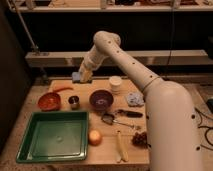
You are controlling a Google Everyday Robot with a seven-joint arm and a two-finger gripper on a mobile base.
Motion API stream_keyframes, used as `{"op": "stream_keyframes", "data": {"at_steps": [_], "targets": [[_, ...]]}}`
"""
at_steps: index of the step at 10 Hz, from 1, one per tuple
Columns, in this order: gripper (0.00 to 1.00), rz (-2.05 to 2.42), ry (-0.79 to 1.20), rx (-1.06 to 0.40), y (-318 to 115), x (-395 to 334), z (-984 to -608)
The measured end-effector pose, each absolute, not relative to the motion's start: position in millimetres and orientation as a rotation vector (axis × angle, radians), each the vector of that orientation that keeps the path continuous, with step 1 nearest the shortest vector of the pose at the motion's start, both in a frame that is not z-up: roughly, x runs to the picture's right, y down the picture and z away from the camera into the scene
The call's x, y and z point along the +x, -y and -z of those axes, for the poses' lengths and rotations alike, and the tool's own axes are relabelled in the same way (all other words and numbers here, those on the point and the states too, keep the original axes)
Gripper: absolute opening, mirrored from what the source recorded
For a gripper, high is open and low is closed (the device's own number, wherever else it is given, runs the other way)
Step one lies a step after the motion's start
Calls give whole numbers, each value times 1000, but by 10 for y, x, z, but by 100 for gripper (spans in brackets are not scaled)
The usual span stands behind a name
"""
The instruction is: Wipe tray with sponge
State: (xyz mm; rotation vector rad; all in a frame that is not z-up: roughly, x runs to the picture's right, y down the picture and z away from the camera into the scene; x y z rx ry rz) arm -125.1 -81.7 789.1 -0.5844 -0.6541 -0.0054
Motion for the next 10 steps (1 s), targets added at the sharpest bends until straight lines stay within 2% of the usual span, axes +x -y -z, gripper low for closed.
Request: {"op": "stream_keyframes", "data": {"at_steps": [3, 7, 10], "targets": [[13, 21, 666, -648, 677, -1274, -7796], [13, 27, 665, -653, 658, -1274, -7825], [13, 83, 672, -663, 361, -1456, -7705]]}}
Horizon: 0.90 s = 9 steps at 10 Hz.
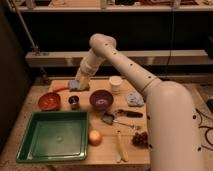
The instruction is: Wipe tray with sponge
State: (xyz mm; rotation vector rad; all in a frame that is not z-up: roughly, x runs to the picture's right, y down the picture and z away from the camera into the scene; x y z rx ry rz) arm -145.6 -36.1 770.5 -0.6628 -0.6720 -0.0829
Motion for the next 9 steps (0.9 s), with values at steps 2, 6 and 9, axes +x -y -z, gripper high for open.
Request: {"op": "stream_keyframes", "data": {"at_steps": [2, 6, 9], "targets": [[13, 116, 681, -665, 17, -1581, -7428], [13, 215, 768, -727, -731, -1951, -6774], [13, 277, 803, -778, -1016, -2119, -6548]]}}
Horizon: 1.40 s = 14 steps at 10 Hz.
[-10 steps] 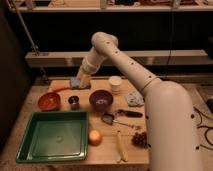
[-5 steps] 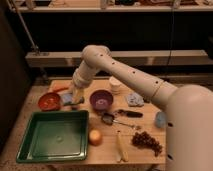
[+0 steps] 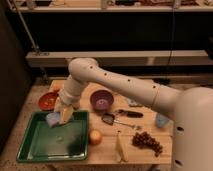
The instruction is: Wipe tray with sponge
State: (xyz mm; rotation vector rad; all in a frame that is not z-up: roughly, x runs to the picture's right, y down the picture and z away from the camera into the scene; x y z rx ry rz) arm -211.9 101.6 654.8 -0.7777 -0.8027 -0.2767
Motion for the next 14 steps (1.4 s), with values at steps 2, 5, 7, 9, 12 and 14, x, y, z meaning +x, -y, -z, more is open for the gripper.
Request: {"op": "stream_keyframes", "data": {"at_steps": [2, 5, 7, 9, 12, 14], "targets": [[13, 272, 801, -777, -1007, -2112, -6549], [13, 298, 807, -799, -1166, -2189, -6589], [13, 343, 812, -813, -1526, -2288, -6637], [13, 389, 761, -818, -2091, -2392, -6785], [13, 442, 645, -832, -2505, -2551, -7057], [13, 440, 641, -837, -2513, -2542, -7079]]}}
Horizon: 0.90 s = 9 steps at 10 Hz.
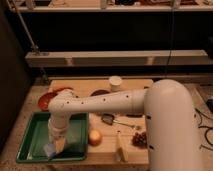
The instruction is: Wipe tray with sponge
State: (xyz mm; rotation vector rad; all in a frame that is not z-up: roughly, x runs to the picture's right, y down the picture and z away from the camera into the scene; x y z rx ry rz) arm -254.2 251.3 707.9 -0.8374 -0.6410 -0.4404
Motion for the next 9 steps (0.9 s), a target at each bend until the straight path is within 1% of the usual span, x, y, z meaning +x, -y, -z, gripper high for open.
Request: {"op": "stream_keyframes", "data": {"at_steps": [6, 9], "targets": [[13, 443, 634, -836, -2518, -2555, -7087], [13, 465, 564, -813, -2702, -2645, -7291]]}}
